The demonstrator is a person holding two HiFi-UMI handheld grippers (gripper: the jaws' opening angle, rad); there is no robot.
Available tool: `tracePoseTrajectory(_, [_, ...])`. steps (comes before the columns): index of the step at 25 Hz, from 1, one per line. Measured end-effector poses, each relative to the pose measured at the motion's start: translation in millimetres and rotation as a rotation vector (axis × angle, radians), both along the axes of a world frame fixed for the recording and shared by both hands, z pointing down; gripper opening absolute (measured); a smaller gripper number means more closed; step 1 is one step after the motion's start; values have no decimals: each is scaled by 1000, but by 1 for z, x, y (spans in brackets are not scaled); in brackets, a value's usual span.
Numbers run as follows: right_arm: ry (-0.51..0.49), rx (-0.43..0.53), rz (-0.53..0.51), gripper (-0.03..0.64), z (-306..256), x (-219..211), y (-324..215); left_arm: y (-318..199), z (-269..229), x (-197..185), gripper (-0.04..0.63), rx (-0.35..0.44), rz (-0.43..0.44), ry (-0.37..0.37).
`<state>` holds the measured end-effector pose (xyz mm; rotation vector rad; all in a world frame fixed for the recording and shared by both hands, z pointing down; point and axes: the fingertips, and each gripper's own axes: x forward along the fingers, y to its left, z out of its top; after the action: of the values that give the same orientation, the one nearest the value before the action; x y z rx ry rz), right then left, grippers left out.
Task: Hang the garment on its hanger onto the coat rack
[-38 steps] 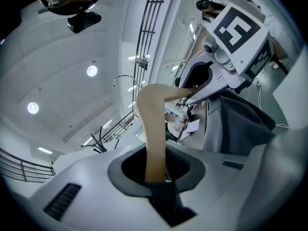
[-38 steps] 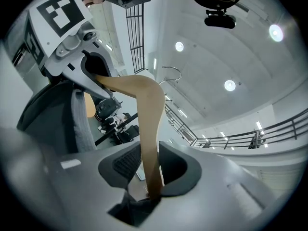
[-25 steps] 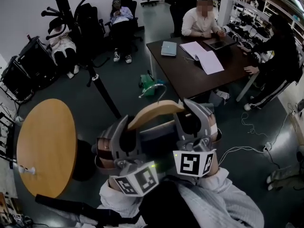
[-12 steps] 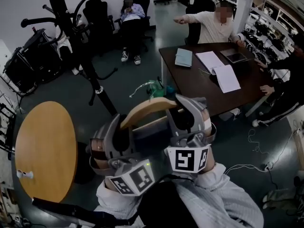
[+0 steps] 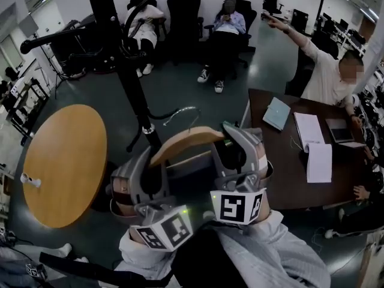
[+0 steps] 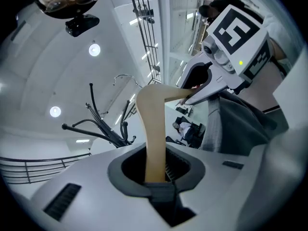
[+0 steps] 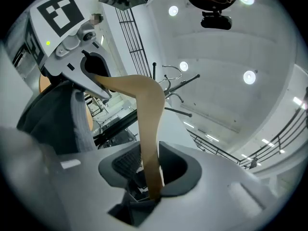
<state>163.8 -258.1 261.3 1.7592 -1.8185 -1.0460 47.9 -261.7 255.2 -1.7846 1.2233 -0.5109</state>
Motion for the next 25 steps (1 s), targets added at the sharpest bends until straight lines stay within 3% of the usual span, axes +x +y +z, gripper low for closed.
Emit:
tracePoseTrajectory(4, [11, 16, -151, 104, -3, 10, -40, -23, -2, 11, 71, 10, -139, 11])
tracePoseTrajectory(11, [4, 39, -287, 106, -6, 4, -80, -47, -4, 7, 71, 11, -274, 14])
tracePoseTrajectory(17, [-7, 61, -342, 106, -18, -6, -98, -60, -16, -1, 71, 16, -330, 10])
tracePoseTrajectory(25, [-26, 64, -363, 107, -33, -12, -133, -94, -31, -7, 71, -7, -342, -3])
